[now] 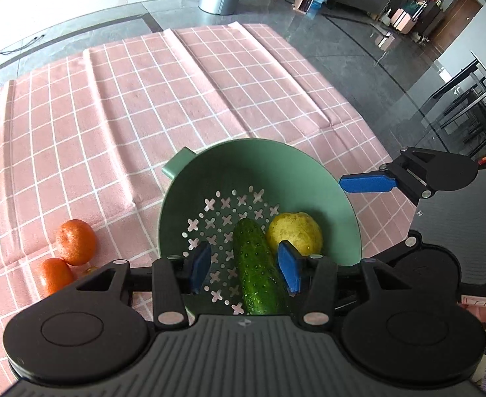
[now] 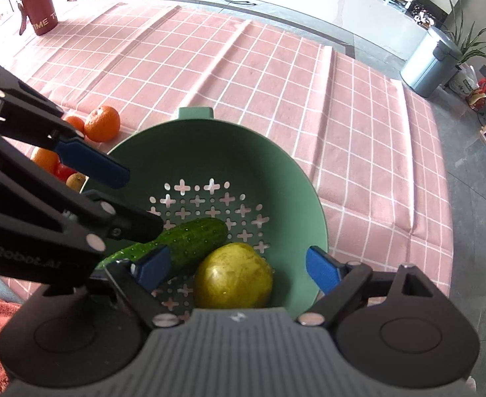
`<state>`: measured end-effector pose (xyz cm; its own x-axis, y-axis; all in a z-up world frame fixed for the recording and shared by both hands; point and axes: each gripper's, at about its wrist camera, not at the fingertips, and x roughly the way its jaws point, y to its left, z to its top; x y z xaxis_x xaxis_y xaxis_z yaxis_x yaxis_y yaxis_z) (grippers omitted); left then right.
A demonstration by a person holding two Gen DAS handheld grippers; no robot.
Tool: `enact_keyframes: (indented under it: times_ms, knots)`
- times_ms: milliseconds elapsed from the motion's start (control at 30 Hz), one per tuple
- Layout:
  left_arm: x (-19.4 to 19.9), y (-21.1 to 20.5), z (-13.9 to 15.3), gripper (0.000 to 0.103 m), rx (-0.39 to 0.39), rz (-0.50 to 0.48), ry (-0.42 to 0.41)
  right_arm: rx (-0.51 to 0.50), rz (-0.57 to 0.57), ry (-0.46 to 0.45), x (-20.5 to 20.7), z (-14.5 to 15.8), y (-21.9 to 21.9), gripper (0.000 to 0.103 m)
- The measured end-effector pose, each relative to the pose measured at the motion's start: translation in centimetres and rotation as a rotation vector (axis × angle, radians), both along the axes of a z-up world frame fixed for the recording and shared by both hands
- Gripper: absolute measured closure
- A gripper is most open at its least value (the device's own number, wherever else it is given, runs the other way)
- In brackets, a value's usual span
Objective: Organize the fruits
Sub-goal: 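Open both tools to drop cucumber and pomelo into the colander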
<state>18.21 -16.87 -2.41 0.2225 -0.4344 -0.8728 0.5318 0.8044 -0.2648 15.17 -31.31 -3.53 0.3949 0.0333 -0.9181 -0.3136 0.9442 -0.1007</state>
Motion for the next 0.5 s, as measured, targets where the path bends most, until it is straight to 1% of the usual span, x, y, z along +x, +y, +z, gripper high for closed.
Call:
enact_keyframes:
  times_ms: [133,200,233,333,500]
  knots:
    - [-1.5,1.8,2.2,0.047,-0.008,0.012,-0.072,-0.009,-0.058,-0.035,-1.0,1.1,0.0,0.018]
    - [-2.2,2.8,3.1,0.047,-0.006,0.014,-0.11,0.018,-0.093,-0.055,-1.7,2.0,0.0,0.018]
    - [-2.5,3.3,3.4,0.047,-0.003,0.016,-0.126,0.052,-0.114,-0.06,-2.1,2.5,0.0,0.018]
    - [-3.4,5.0,4.3,0.047,0.012,0.026,-0.173,0.145,-0.158,-0.036,-2.7,3.5,0.4,0.018]
    - [-4.4,7.9,5.3,0.047,0.024,0.038,-0.21,0.237,-0.152,-0.025,-3.6,4.8,2.8,0.018]
